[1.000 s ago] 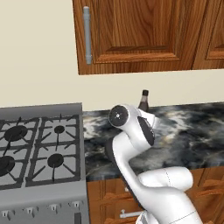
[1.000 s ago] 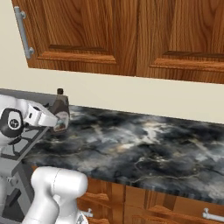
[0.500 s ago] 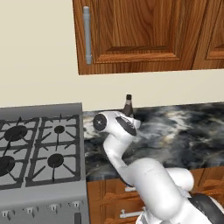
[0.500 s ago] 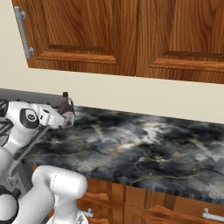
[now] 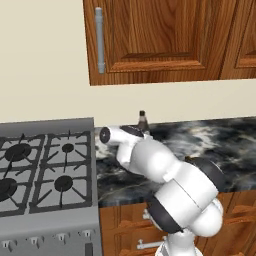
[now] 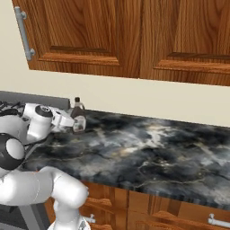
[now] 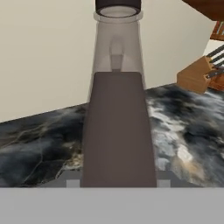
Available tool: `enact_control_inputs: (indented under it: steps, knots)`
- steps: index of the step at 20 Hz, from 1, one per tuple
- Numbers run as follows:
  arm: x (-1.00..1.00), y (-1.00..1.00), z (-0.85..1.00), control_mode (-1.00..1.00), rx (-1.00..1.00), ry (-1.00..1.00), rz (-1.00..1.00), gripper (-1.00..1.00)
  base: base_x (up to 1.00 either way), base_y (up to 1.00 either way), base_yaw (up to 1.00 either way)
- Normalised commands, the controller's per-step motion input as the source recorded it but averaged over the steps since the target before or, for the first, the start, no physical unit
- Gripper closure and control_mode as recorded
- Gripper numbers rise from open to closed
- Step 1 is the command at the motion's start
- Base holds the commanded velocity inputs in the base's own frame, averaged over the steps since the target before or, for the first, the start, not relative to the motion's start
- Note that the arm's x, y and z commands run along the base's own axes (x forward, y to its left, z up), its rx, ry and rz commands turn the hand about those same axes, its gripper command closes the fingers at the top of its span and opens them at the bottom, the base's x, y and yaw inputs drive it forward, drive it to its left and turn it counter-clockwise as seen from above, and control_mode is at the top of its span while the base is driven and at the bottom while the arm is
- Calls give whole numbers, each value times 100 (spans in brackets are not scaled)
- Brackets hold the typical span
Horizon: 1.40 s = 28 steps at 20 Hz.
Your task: Take 2 condiments from the cabinet and move them on the counter near the stove.Make sure the condiments are lined up with each other, next to each other.
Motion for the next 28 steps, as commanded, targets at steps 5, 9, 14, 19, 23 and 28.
enact_control_inputs:
  steps: [5,9,14,19,23,28]
  knots:
    - [27,0,-48,-100,0,4,-3,100,0,0,0]
    - [5,0,-43,-100,0,-14,0,100,0,0,0]
    - [0,0,-40,-100,0,-23,0,100,0,0,0]
    - [4,0,-35,-100,1,-22,0,100,0,0,0]
    - [14,0,-32,-100,3,-18,0,100,0,0,0]
    - [2,-2,-32,-100,4,-15,0,100,0,0,0]
